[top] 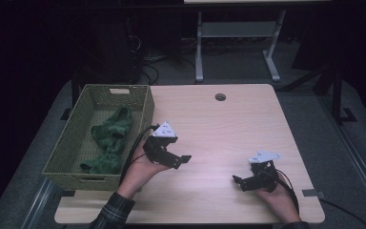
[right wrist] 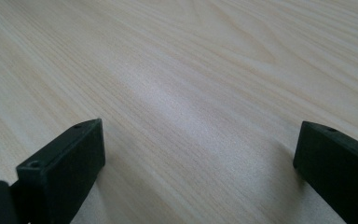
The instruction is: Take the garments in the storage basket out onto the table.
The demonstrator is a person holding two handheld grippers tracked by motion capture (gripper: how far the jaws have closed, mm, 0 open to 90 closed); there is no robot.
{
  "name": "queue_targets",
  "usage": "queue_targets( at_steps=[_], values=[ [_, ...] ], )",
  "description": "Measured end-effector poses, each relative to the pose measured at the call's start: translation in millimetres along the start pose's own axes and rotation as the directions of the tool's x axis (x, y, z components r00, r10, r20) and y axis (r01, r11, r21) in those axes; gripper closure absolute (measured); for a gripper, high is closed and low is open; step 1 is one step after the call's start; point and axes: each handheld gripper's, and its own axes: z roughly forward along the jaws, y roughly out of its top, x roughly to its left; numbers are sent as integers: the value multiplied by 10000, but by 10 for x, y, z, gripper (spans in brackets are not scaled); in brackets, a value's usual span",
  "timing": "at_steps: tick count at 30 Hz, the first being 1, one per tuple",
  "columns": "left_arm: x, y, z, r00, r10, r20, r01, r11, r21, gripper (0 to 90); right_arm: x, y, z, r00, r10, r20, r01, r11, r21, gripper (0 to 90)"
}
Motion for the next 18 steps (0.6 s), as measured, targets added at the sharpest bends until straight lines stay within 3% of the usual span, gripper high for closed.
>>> queue_targets(
  at_steps=[18],
  values=[
    [286, 175, -258, 9999, 60, -152, -61, 9999, -82, 137, 4, -1, -2, 10000, 44, 16, -44, 10000, 27, 18]
  ],
)
